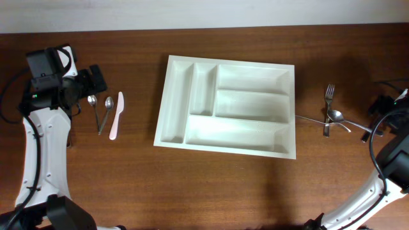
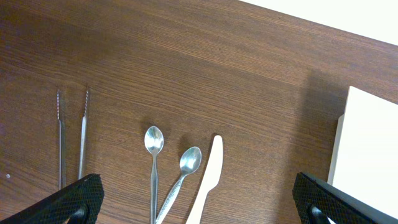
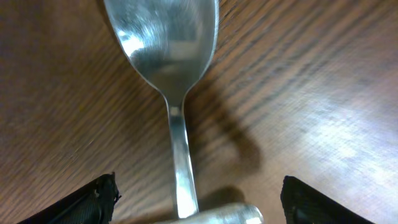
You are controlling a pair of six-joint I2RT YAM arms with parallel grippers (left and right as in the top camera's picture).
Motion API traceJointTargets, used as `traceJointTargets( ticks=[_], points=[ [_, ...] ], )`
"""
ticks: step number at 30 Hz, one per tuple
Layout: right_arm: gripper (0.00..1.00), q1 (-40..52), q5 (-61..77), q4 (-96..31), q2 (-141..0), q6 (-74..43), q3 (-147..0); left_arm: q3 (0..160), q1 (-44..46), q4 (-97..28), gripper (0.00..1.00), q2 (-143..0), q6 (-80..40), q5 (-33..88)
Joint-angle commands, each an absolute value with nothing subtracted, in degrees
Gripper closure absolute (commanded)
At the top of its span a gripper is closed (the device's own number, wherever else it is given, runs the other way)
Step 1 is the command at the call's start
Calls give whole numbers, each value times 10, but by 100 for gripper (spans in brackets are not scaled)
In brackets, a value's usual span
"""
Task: Pack container
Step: 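Grasp the large metal spoon with the right gripper and lift it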
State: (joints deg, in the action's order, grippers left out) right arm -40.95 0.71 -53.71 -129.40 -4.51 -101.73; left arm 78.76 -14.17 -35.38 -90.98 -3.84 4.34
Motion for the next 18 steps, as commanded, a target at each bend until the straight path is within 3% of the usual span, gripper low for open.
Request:
traceJointTargets(
  ticks=[1,5,13,18],
  points=[
    [20,-409,19,-528,-1321,-48,-1011,798,-144,-353,1,-914,-29,51],
    [31,-409,19,-515,-1325,-48,-1011,798,-144,-353,1,-914,-29,51],
    [43,-409,19,-464,-1325,-47,-1011,798,-144,-353,1,-914,-29,51],
    [65,-409,20,-461,-1325,-47,-1011,798,-144,-353,1,-914,-29,51]
  ],
)
